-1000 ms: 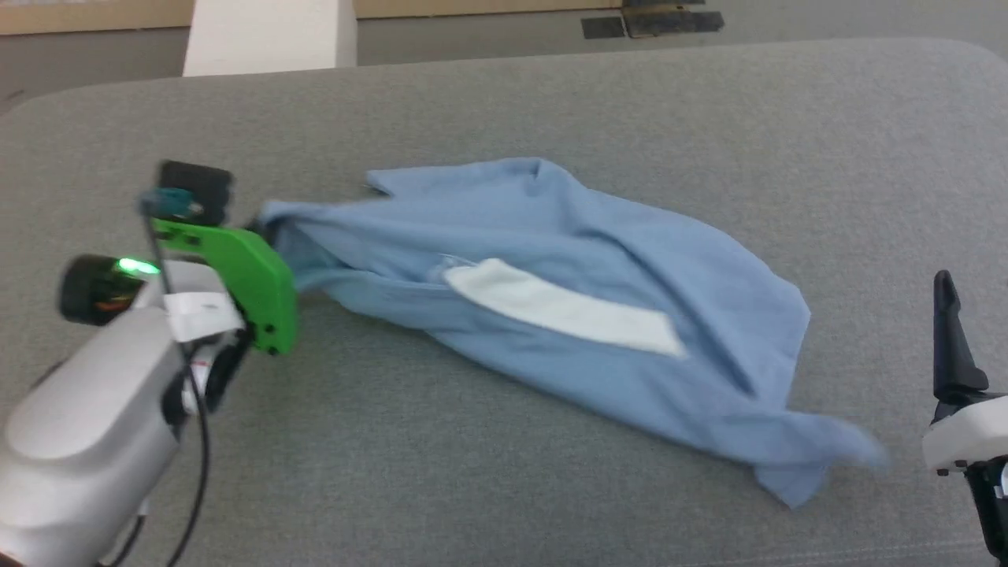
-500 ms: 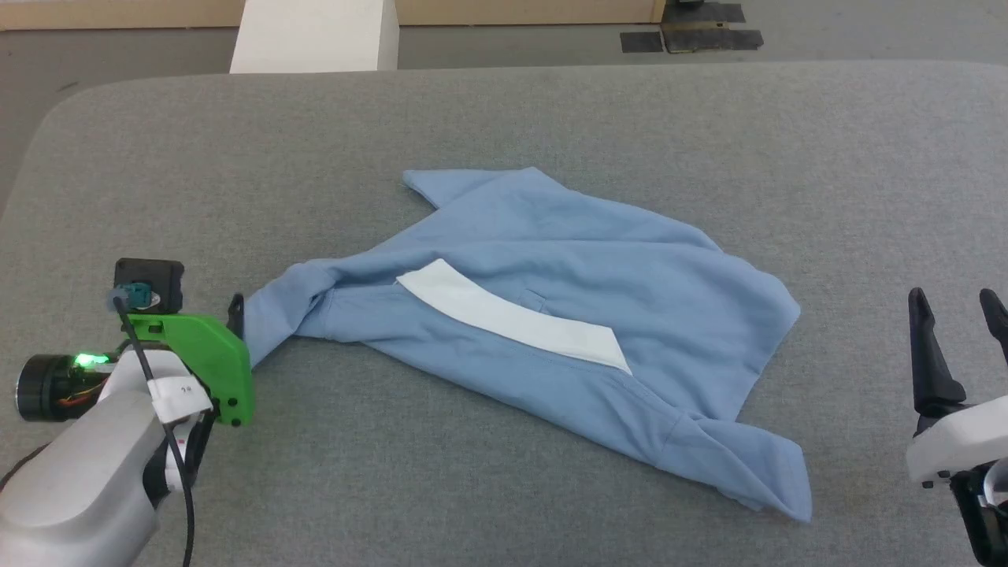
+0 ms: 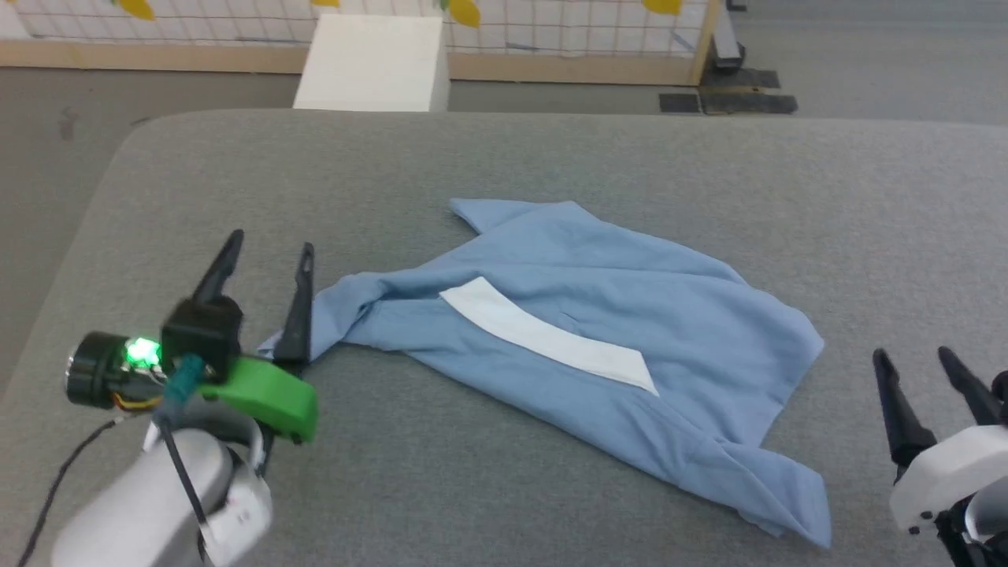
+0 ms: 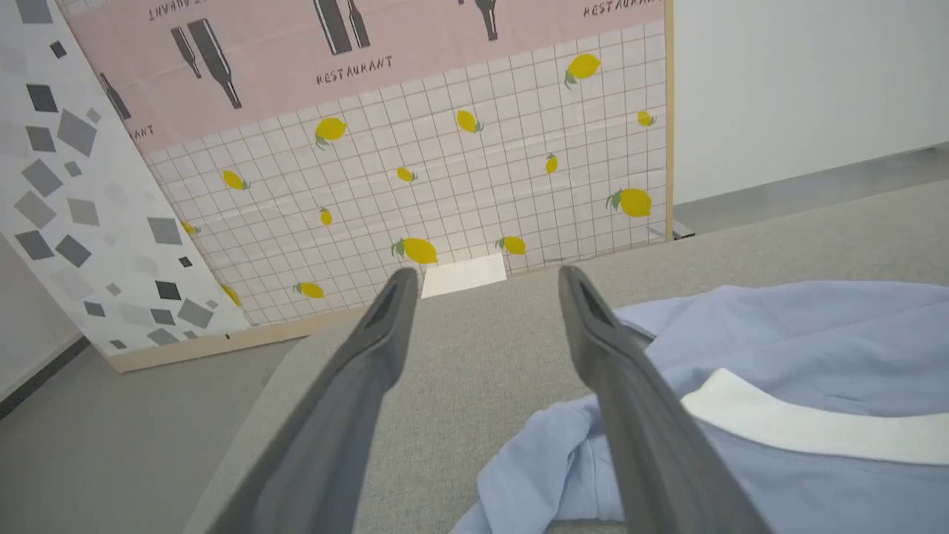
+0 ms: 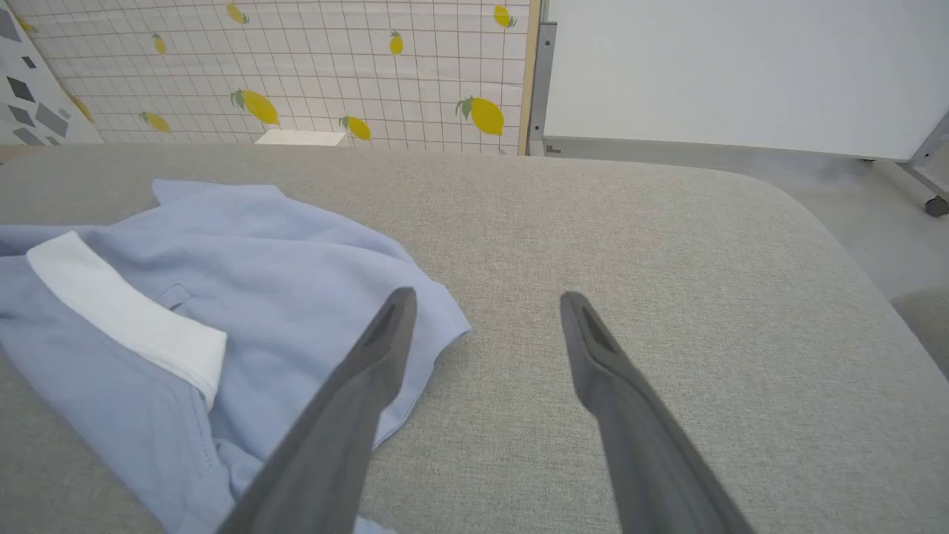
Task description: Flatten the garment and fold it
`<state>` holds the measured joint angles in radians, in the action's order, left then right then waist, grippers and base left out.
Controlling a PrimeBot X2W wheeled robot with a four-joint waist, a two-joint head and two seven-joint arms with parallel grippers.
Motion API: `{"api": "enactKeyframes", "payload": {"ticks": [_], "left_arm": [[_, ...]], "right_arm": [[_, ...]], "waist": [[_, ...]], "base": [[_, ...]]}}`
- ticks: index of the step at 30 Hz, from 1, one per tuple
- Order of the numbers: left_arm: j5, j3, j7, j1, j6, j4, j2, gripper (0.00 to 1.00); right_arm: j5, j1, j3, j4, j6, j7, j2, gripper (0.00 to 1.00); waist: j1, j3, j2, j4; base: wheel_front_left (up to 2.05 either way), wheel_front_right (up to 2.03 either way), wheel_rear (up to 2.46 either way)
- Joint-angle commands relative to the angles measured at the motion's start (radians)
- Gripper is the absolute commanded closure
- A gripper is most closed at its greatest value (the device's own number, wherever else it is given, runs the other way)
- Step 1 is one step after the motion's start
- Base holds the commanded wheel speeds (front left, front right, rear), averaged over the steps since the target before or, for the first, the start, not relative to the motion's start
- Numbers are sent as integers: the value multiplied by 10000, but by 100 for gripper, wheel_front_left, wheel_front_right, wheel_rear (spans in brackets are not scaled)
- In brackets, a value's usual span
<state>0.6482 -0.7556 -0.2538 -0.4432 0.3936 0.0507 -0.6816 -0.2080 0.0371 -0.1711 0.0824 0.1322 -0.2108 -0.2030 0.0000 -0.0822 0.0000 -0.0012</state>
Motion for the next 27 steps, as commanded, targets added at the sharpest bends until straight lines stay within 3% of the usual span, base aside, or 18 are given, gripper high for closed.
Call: {"api": "enactKeyframes", "payload": {"ticks": [1, 7, 13, 17, 27], "left_arm": [[-417, 99, -71, 310, 131, -372, 90, 0], [-1775, 350, -77, 1416, 352, -1731, 383, 0], [-2249, 498, -78, 1727, 188, -1898, 771, 0], [-2416, 606, -79, 1622, -51, -1810, 1035, 0], [-2714, 953, -79, 1472, -404, -1593, 1643, 0]], "right_arm": [[-151, 115, 128, -4, -15, -169, -140, 0], [-982, -72, 1019, -39, -15, -1734, -1383, 0], [-2150, -1379, 1542, -1029, -15, -4465, -2520, 0], [-2394, -2384, 1889, -1995, -15, -5588, -3036, 0], [-2246, -3572, 2879, -4029, -15, -6205, -3688, 0]], "waist": [[0, 188, 0, 351], [0, -55, 0, 1015], [0, -511, 0, 1684], [0, -855, 0, 2114], [0, -1550, 0, 2938]], "base": [[0, 0, 0], [0, 0, 0], [0, 0, 0], [0, 0, 0], [0, 0, 0]]}}
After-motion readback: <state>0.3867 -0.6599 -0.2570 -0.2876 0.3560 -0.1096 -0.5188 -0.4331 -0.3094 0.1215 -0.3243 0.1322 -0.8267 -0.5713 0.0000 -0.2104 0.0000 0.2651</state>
